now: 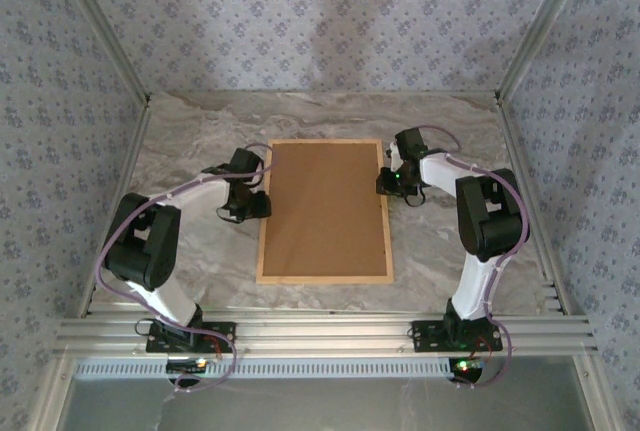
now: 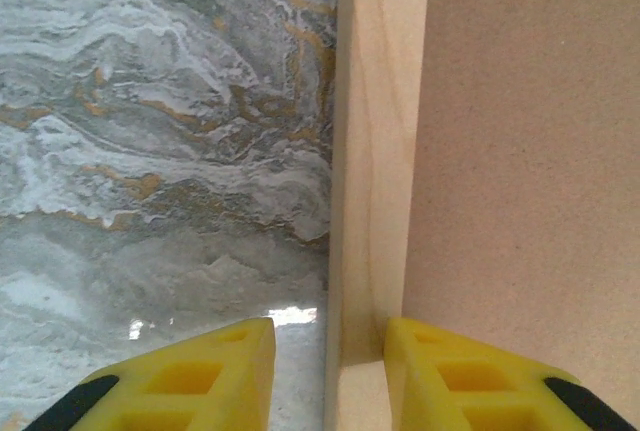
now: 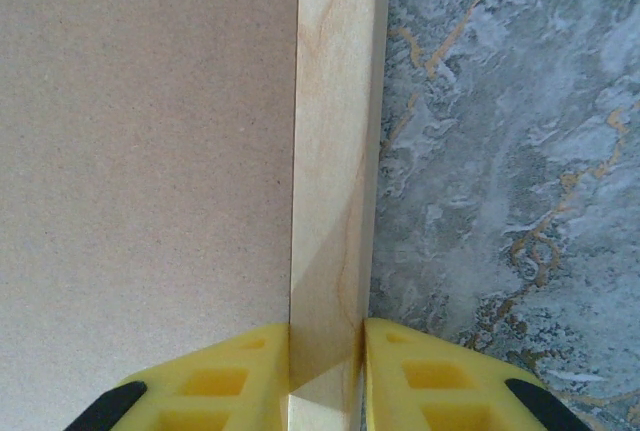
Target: Put the photo into the frame
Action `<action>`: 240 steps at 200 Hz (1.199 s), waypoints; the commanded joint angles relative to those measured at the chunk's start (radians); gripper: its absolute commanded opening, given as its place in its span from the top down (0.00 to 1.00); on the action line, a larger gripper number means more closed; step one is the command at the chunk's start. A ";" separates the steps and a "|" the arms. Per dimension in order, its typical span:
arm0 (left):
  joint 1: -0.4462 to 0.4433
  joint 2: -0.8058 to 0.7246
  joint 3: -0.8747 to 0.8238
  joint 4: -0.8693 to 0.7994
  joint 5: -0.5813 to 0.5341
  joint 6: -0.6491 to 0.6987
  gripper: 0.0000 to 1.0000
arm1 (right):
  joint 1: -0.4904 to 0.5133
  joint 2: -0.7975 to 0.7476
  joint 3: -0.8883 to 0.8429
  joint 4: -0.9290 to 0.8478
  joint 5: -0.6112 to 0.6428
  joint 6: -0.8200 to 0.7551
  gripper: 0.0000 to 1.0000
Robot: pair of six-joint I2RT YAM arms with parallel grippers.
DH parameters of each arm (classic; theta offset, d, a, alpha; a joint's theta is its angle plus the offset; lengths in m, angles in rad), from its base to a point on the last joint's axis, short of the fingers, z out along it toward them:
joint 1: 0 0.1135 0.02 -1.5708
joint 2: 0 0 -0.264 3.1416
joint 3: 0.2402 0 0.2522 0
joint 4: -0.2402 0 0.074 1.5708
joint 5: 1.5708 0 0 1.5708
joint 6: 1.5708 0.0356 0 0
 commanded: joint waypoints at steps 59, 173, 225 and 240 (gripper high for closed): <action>-0.017 0.049 -0.033 0.023 0.028 -0.003 0.62 | 0.016 0.040 -0.009 -0.002 -0.016 -0.018 0.75; -0.067 0.125 -0.034 0.011 -0.002 0.009 0.57 | 0.019 0.045 -0.008 0.002 -0.016 -0.017 0.75; -0.071 0.085 -0.006 -0.014 -0.058 0.014 0.51 | 0.017 0.045 -0.006 -0.004 -0.013 -0.018 0.75; -0.067 0.039 -0.003 -0.015 -0.084 0.015 0.48 | 0.017 0.044 -0.006 -0.005 -0.013 -0.020 0.75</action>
